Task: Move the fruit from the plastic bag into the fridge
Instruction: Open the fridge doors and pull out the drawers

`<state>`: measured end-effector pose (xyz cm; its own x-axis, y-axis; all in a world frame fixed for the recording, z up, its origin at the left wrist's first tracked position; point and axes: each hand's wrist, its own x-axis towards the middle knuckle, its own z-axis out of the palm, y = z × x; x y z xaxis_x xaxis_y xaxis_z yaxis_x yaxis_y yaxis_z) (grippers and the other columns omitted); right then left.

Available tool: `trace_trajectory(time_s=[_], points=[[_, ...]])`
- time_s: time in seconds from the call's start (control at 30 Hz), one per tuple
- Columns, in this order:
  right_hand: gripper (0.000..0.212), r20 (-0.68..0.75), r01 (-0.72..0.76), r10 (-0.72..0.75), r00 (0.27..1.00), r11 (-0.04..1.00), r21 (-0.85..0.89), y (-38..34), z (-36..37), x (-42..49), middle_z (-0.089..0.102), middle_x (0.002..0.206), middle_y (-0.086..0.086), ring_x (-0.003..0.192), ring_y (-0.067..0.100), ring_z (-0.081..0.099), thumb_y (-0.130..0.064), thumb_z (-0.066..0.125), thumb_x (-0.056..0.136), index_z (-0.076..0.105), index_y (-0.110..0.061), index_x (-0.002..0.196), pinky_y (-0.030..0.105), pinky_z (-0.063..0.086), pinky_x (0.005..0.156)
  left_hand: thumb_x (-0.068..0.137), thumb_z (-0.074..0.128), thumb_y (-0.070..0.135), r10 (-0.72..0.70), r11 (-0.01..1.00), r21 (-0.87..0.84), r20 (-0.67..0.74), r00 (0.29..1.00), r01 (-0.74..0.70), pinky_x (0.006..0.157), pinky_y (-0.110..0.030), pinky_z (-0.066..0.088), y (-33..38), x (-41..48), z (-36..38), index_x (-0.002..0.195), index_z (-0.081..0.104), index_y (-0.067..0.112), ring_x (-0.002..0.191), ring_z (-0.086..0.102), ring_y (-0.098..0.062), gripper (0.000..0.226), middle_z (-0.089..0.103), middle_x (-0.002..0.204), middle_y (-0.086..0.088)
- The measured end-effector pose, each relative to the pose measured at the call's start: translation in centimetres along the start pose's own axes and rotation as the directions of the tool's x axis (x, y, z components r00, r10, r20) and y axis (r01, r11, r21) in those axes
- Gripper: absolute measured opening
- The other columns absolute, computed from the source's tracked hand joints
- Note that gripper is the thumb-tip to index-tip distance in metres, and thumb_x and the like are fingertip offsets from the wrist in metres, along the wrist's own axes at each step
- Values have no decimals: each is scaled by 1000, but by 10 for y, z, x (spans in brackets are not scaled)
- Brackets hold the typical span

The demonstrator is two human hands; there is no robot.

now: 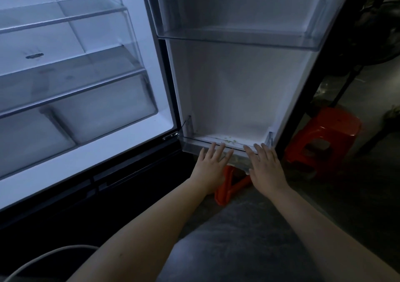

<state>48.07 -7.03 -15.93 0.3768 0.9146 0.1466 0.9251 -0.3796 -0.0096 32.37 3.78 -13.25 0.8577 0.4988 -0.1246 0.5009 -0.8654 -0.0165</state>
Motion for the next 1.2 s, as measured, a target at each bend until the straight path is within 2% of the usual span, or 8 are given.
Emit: trace_trajectory(time_s=[0.07, 0.17, 0.33, 0.4, 0.7, 0.83, 1.0, 1.2], points=[[75, -67, -4, 4, 998, 1000, 1, -10, -6, 1, 27, 152, 15, 143, 33, 19, -27, 61, 85, 22, -19, 149, 52, 13, 116, 97, 37, 40, 17, 1000, -1, -41, 999, -17, 114, -49, -7, -10, -10, -1, 149, -10, 29, 142, -20, -26, 71, -19, 157, -5], [69, -188, 122, -112, 976, 992, 44, -39, -19, 10, 31, 150, 15, 141, 31, 24, -23, 58, 86, 27, -13, 146, 51, 21, 115, 96, 38, 41, -22, 1000, 6, -166, 986, 23, 116, -46, -5, -34, -28, -8, 150, -4, 27, 144, -16, -23, 70, -10, 159, -3], [70, -314, 357, -295, 902, 920, 162, -118, -46, 44, 33, 149, 15, 139, 29, 28, -19, 59, 84, 29, -8, 145, 44, 25, 114, 88, 38, 43, -177, 979, 25, -405, 897, 204, 113, -47, 24, -99, -71, -30, 147, 30, 17, 144, 17, -25, 64, 29, 154, -4], [70, -346, 434, -351, 870, 878, 201, -155, -53, 59, 36, 147, 15, 137, 29, 29, -17, 63, 80, 34, -8, 143, 44, 30, 111, 85, 43, 41, -261, 957, 5, -423, 868, 290, 110, -47, 29, -128, -97, -36, 144, 36, 16, 141, 27, -28, 64, 35, 151, -5], [78, -334, 673, -597, 729, 713, 196, -320, -69, 111, 44, 139, 19, 128, 35, 40, -15, 72, 69, 38, -4, 138, 46, 38, 104, 86, 34, 43, -603, 761, -53, -425, 675, 646, 106, -49, 33, -244, -216, -53, 142, 39, 15, 138, 33, -30, 63, 37, 150, -8], [77, -286, 696, -639, 714, 691, 194, -381, -77, 132, 46, 138, 20, 126, 37, 46, -16, 73, 68, 42, -2, 137, 46, 40, 102, 85, 38, 41, -679, 697, -91, -400, 615, 711, 106, -49, 33, -292, -246, -58, 144, 36, 15, 138, 33, -30, 64, 36, 150, -8], [78, -244, 691, -649, 721, 699, 186, -437, -82, 168, 49, 136, 21, 123, 39, 50, -13, 76, 64, 45, -1, 135, 48, 42, 98, 92, 43, 39, -704, 673, -96, -389, 595, 734, 115, -46, 16, -353, -262, -57, 150, 18, 19, 145, 12, -26, 66, 16, 158, -5], [71, -179, 648, -623, 761, 736, 195, -486, -81, 211, 12, 157, 13, 145, 29, 10, -20, 50, 89, 14, -9, 149, 38, 10, 116, 96, 36, 40, -709, 679, -92, -338, 618, 729, 117, -41, 4, -412, -247, -54, 151, -1, 22, 146, -4, -21, 69, -3, 160, -1]])
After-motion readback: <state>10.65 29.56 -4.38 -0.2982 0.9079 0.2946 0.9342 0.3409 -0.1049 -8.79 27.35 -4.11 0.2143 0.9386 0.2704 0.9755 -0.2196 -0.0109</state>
